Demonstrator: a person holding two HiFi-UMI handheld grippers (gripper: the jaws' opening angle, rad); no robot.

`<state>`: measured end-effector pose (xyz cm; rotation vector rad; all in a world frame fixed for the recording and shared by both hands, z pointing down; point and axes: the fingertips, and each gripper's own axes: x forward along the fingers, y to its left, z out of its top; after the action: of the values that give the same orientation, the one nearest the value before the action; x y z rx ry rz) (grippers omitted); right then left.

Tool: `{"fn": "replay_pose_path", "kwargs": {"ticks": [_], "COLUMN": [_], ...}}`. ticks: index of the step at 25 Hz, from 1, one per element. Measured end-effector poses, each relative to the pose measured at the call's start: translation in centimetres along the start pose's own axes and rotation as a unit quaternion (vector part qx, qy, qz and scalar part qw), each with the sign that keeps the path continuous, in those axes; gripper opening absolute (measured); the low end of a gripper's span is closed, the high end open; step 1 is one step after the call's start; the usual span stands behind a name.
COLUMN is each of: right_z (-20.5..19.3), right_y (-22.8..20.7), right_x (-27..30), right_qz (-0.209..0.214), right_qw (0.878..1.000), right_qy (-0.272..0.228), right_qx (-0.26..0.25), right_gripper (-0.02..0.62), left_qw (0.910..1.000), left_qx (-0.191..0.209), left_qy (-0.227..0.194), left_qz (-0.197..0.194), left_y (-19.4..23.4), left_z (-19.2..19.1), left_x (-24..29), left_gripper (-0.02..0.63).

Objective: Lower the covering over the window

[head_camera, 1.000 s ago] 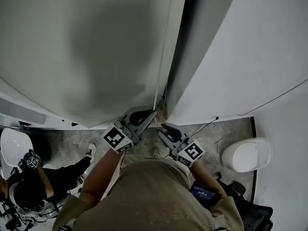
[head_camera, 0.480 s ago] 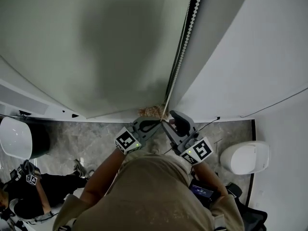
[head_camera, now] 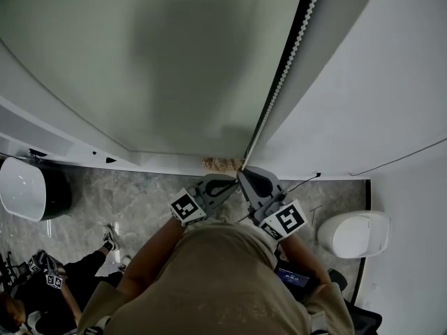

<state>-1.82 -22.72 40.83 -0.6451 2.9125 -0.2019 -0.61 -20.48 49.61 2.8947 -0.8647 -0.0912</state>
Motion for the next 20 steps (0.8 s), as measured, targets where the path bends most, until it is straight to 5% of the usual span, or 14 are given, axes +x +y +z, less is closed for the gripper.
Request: {"fn": "replay_pose_path", "kwargs": {"ticks": [5, 7, 9, 11, 14, 16, 20], "right_z": [-0.5, -1.6, -4.5, -7.6, -8.8, -8.6, -8.5], "right_y": [0.5, 0.2, -0.3, -0.3, 0.4, 0.5, -0.4], "right_x": [0.4, 0.2, -0.3, -0.8, -0.9, -0.6, -1.7], "right_qz": [-0.004, -0.003, 0.0, 0.006, 0.016, 0.015, 0.002], "right_qw": [0.999, 0.999, 0.997, 0.992, 0.99, 0.99, 0.992], "right_qy": [0.007, 0.018, 0.057, 0.102, 0.118, 0.114, 0.099], "right_qx": [0.035, 0.044, 0.056, 0.071, 0.08, 0.083, 0.075], "right_gripper": [0.008, 0.008, 0.008, 0.008, 0.008, 0.008, 0.008], "left_qw": [0.9995, 0.9984, 0.9963, 0.9948, 0.9966, 0.9979, 0.9964], "left_qx": [-0.022, -0.041, -0.049, -0.028, 0.025, 0.039, 0.026], "left_qy": [0.003, -0.021, -0.064, -0.092, -0.074, -0.051, -0.08], "left_qz": [-0.024, -0.032, -0.03, -0.032, -0.024, -0.01, 0.007], "left_y": [-0.1, 0.8, 1.7, 1.9, 1.8, 2.0, 2.2], "left_z": [-0.2, 0.5, 3.8, 8.0, 11.8, 12.6, 12.1], "left_x": [-1.2, -2.2, -2.5, -1.8, 0.6, 1.6, 1.3], "left_gripper": [0.019, 0.154, 0.178, 0.178, 0.176, 0.026, 0.017]}}
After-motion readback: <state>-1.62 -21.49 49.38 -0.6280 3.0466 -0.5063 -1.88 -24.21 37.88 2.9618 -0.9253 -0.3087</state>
